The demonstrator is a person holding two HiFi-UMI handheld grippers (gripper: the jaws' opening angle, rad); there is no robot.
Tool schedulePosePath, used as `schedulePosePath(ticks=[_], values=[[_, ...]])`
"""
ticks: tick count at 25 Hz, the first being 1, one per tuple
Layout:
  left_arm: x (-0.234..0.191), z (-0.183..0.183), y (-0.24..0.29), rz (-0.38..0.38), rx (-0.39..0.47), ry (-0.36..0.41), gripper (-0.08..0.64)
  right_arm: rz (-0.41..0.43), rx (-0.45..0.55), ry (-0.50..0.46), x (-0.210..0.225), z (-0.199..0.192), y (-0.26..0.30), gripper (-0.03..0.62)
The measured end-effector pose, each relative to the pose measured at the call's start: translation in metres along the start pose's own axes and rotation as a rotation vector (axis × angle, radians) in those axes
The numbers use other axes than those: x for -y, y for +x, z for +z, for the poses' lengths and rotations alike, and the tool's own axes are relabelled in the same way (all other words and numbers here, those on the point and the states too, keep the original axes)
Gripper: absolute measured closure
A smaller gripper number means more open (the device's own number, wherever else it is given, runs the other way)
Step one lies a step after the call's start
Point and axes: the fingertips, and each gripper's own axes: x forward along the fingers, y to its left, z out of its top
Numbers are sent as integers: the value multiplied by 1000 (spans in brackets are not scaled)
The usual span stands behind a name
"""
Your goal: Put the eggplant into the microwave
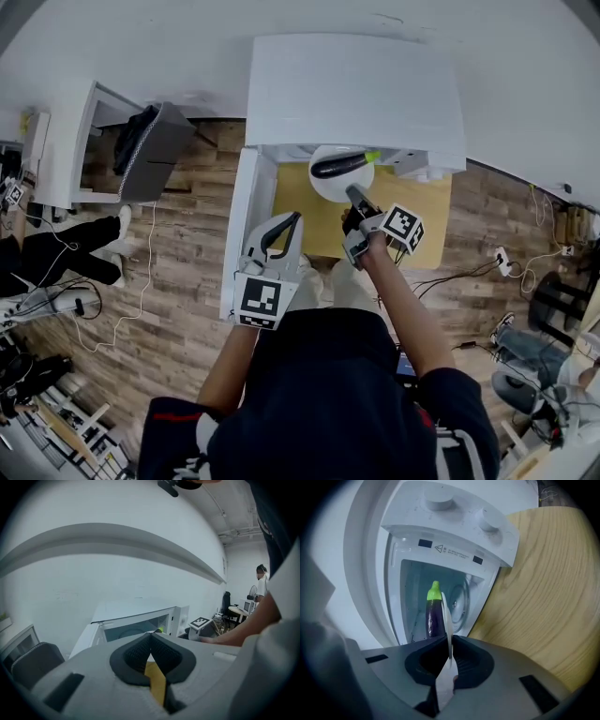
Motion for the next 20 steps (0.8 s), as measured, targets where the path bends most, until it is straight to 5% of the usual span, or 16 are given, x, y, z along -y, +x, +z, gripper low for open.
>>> schedulePosePath(ticks=[20], values=[[-11,-13,8,24,-38,-30,546,-61,6,57,23,15,44,566]])
